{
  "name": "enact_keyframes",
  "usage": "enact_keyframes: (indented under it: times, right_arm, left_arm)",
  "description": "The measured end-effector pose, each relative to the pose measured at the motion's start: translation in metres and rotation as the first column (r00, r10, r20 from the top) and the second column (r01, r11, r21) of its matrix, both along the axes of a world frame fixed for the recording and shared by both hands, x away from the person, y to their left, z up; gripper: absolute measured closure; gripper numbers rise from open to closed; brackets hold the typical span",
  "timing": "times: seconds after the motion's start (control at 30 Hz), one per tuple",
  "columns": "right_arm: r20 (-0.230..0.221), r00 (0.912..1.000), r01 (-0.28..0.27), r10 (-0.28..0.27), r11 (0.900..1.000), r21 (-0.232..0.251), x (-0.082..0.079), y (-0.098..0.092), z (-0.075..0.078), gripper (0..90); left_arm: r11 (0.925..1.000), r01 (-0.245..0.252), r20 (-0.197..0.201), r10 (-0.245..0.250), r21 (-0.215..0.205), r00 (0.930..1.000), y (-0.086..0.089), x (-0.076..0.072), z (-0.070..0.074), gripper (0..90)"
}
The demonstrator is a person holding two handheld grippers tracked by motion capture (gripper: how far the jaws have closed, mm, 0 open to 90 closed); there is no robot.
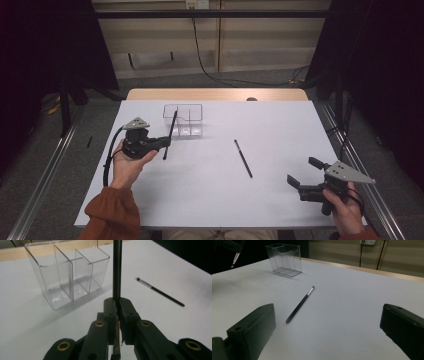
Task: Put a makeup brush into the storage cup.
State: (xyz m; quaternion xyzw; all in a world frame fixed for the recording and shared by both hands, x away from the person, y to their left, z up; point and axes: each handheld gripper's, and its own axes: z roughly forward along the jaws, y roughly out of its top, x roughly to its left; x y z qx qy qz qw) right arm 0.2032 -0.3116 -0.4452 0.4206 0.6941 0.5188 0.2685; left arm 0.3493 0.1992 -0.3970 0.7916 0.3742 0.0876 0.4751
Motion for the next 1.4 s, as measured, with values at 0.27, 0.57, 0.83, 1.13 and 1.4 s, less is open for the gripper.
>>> enact_keyframes:
  times: [0.27, 0.57, 0.83, 1.13, 1.4]
  right_arm:
    - [0.002, 1.0, 0.0, 0.0, 1.0, 0.006, 0.0, 0.0, 0.0, 0.0]
    - [0.002, 1.0, -0.001, 0.001, 1.0, 0.007, 0.0, 0.0, 0.0, 0.0]
    - [0.003, 1.0, -0.002, 0.002, 1.0, 0.009, -0.001, 0.0, 0.001, 0.0]
    - [0.007, 1.0, -0.005, 0.005, 1.0, 0.01, -0.001, 0.0, 0.001, 0.0]
    - [0.009, 0.9999, -0.007, 0.007, 1.0, 0.008, -0.001, 0.0, 0.001, 0.0]
  left_arm:
    - [0.9944, -0.009, 0.035, 0.013, -0.106, 0.9993, 0.001, -0.003, 0.003, 84.8]
    - [0.9936, 0.047, 0.07, -0.04, -0.103, 0.9968, -0.008, -0.01, 0.008, 84.8]
    - [0.9875, 0.105, 0.071, -0.097, -0.118, 0.9928, -0.016, -0.016, 0.01, 84.8]
    - [0.9786, 0.175, 0.088, -0.166, -0.108, 0.9821, -0.034, -0.024, 0.012, 84.8]
    - [0.968, 0.231, 0.07, -0.224, -0.099, 0.972, -0.047, -0.027, 0.009, 84.8]
